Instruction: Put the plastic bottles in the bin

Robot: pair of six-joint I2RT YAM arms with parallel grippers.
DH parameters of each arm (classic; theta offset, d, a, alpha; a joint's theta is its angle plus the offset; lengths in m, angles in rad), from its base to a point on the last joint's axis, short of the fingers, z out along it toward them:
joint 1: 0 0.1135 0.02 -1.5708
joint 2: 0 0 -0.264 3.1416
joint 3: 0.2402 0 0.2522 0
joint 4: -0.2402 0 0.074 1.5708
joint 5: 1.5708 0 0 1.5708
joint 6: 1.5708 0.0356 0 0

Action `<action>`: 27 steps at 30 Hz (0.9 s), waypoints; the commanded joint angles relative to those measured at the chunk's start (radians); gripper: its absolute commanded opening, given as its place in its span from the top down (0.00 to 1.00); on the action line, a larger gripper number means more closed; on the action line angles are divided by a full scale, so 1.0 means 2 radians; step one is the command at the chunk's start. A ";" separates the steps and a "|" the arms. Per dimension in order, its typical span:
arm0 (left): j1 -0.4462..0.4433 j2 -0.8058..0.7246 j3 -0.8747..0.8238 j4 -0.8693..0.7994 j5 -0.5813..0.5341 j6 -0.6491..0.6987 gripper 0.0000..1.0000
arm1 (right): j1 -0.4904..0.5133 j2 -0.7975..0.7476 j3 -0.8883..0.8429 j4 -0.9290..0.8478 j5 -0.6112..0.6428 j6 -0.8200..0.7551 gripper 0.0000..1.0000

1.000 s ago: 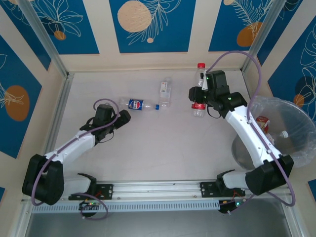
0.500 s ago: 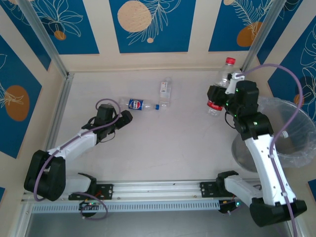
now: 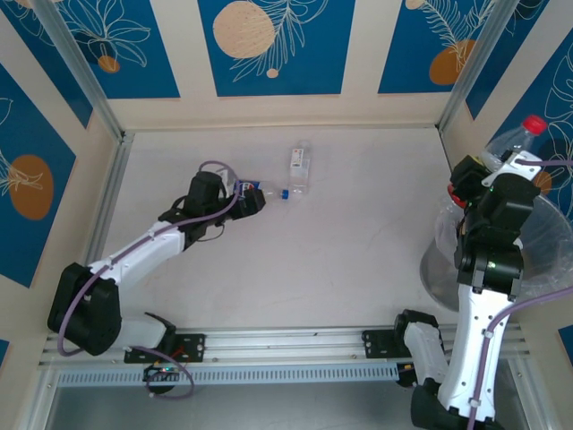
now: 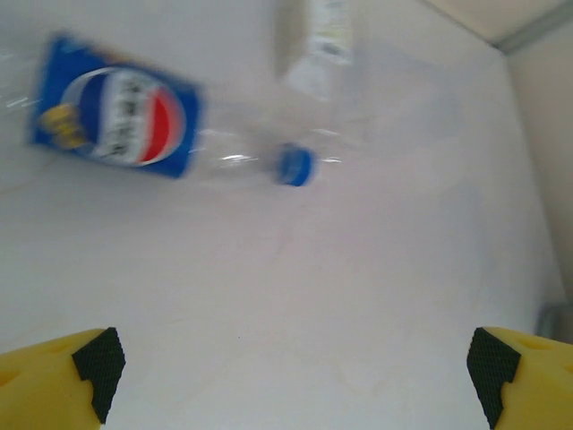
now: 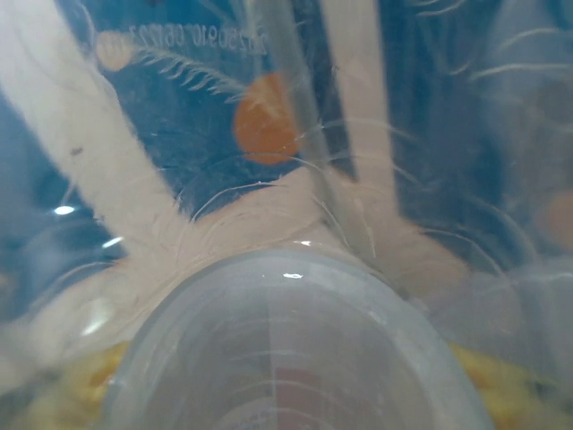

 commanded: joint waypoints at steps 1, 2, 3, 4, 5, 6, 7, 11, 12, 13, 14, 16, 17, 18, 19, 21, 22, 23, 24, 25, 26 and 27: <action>-0.020 0.009 0.042 -0.022 0.030 0.074 0.00 | -0.034 0.004 0.015 0.003 0.024 -0.009 0.51; -0.022 0.011 0.047 -0.022 0.032 0.077 0.00 | -0.043 0.006 0.015 0.002 0.032 -0.011 0.51; -0.023 0.014 0.050 -0.020 0.033 0.078 0.00 | -0.052 0.006 0.014 0.002 0.042 -0.014 0.51; -0.023 0.016 0.052 -0.019 0.032 0.077 0.00 | -0.059 0.007 0.011 0.004 0.051 -0.017 0.51; -0.023 0.018 0.055 -0.018 0.030 0.076 0.00 | -0.066 0.007 0.006 0.006 0.058 -0.020 0.51; -0.023 0.021 0.057 -0.017 0.028 0.077 0.00 | -0.073 0.007 0.000 0.008 0.063 -0.021 0.51; -0.023 0.023 0.058 -0.016 0.028 0.077 0.00 | -0.079 0.007 -0.005 0.010 0.065 -0.022 0.51; -0.023 0.040 0.072 -0.017 0.035 0.078 0.00 | -0.097 0.009 -0.022 0.012 0.065 -0.023 0.51; -0.022 0.044 0.074 -0.016 0.038 0.077 0.00 | -0.100 0.010 -0.025 0.012 0.070 -0.026 0.51; -0.023 0.046 0.076 -0.016 0.040 0.076 0.00 | -0.102 0.011 -0.029 0.012 0.074 -0.029 0.51; -0.023 0.050 0.077 -0.014 0.041 0.074 0.00 | -0.103 0.011 -0.033 0.012 0.077 -0.029 0.51; -0.023 0.053 0.077 -0.010 0.043 0.072 0.00 | -0.106 0.009 -0.040 0.011 0.071 -0.027 0.51; -0.023 0.054 0.077 -0.008 0.043 0.072 0.00 | -0.106 0.008 -0.043 0.008 0.064 -0.023 0.51; -0.023 0.056 0.078 -0.009 0.044 0.071 0.01 | -0.107 0.007 -0.047 0.006 0.060 -0.018 0.51; -0.023 0.057 0.078 -0.008 0.044 0.071 0.00 | -0.107 0.006 -0.052 0.004 0.060 -0.014 0.50; -0.023 0.060 0.080 -0.009 0.044 0.071 0.00 | -0.107 0.005 -0.065 0.004 0.065 -0.005 0.50; -0.023 0.060 0.080 -0.008 0.045 0.071 0.00 | -0.107 0.003 -0.072 0.005 0.066 -0.001 0.49; -0.023 0.060 0.081 -0.009 0.045 0.072 0.00 | -0.107 0.000 -0.081 0.007 0.065 0.005 0.48; -0.023 0.061 0.082 -0.012 0.045 0.072 0.00 | -0.106 -0.004 -0.090 0.010 0.064 0.011 0.47; -0.023 0.062 0.083 -0.014 0.044 0.073 0.00 | -0.106 -0.007 -0.096 0.013 0.067 0.016 0.47; -0.023 0.062 0.085 -0.017 0.044 0.074 0.00 | -0.106 -0.011 -0.103 0.015 0.071 0.021 0.45; -0.023 0.062 0.085 -0.018 0.044 0.075 0.00 | -0.106 -0.013 -0.109 0.017 0.075 0.026 0.43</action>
